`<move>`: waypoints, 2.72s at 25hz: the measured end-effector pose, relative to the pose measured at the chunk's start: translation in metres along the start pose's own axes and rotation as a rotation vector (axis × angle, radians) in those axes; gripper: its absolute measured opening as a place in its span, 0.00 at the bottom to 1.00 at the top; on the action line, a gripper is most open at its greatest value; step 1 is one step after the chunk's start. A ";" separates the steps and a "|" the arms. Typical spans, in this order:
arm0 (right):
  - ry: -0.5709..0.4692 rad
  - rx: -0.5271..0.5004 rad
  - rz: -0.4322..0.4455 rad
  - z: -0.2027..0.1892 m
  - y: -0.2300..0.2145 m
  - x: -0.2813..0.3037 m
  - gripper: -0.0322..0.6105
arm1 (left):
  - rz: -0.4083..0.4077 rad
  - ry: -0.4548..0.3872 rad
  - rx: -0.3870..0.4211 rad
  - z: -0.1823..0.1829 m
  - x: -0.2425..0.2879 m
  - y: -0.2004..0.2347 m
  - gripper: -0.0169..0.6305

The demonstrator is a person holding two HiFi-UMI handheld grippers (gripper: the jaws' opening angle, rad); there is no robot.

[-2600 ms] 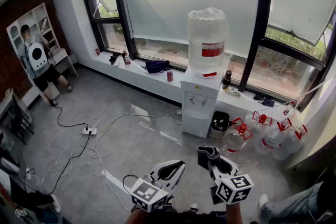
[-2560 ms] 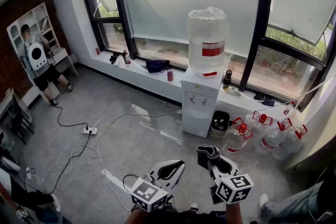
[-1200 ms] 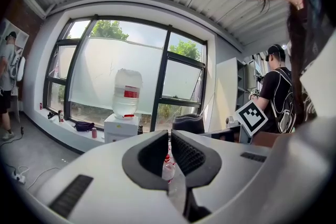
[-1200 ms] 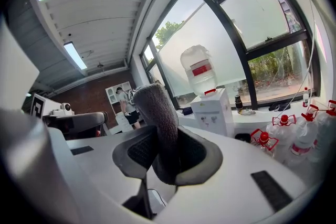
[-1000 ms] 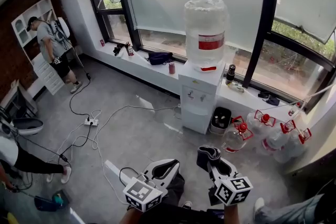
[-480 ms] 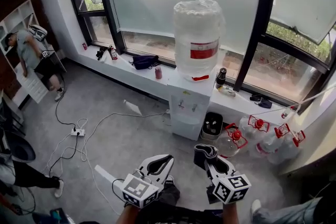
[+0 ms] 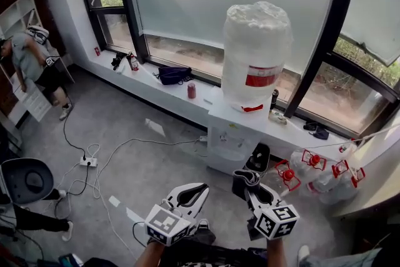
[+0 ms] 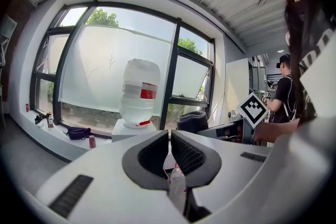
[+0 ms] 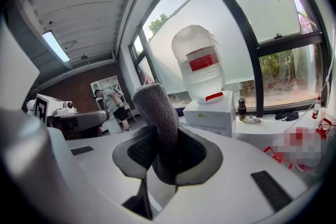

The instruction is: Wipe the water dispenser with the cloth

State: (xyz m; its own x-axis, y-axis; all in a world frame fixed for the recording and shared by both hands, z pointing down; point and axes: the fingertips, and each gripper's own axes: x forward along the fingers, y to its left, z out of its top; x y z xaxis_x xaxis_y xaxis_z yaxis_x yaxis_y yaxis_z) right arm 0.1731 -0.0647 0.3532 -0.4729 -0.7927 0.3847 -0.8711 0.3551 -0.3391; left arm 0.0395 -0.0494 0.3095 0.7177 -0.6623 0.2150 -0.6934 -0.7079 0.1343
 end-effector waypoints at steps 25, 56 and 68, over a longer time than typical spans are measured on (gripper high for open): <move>0.040 -0.039 0.051 0.086 -0.046 0.195 0.21 | 0.116 -0.020 0.038 0.032 0.049 0.068 0.06; 0.139 0.359 -0.168 0.046 -0.225 0.286 0.22 | 0.366 0.019 -0.029 0.027 0.050 0.107 0.06; 0.185 0.273 -0.272 0.023 -0.287 0.207 0.21 | 0.208 0.013 0.010 0.025 0.088 0.081 0.06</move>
State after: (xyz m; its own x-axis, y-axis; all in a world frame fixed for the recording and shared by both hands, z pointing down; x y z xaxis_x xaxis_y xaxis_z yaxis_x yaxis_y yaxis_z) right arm 0.3283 -0.3427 0.5102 -0.2682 -0.7282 0.6307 -0.9123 -0.0183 -0.4091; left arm 0.0481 -0.1712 0.3154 0.5581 -0.7914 0.2493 -0.8260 -0.5586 0.0759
